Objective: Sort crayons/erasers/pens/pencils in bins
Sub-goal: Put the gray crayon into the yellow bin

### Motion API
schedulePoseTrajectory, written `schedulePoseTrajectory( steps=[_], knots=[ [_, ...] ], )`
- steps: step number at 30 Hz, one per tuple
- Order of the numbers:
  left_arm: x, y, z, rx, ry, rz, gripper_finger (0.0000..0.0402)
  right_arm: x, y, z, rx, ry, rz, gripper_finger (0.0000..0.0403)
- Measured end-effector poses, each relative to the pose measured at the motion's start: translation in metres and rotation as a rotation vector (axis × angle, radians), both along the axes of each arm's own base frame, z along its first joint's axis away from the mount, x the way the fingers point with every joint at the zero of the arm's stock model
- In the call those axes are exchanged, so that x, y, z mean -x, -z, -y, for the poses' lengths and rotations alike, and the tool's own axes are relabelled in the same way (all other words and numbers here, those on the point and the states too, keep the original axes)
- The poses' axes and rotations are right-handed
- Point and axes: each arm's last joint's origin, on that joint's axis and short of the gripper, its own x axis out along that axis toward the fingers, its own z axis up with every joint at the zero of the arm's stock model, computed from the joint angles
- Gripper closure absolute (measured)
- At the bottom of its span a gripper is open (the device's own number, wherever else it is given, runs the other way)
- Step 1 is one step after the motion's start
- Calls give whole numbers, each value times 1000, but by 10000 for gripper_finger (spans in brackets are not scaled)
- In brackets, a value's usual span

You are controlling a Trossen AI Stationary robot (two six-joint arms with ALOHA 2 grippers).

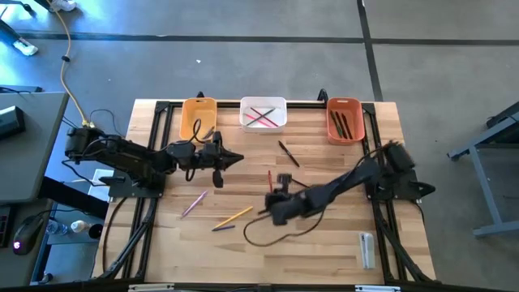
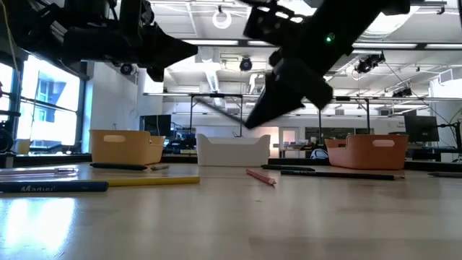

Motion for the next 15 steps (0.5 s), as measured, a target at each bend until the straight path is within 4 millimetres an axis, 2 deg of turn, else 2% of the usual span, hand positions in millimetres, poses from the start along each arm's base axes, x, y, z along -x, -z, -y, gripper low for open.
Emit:
schedulePoseTrajectory(
  steps=[5,9,12,15],
  knots=[
    [0,-1,0,49,23,22,401,28,-10,30,-162,-34,403,396],
    [0,-5,1,163,70,78,397,51,-12,44,-289,-34,719,396],
    [-1,-8,9,188,137,112,381,62,-12,49,-349,-74,857,396],
    [-2,-11,21,193,173,140,353,65,-15,50,-373,-100,914,396]
  ],
)
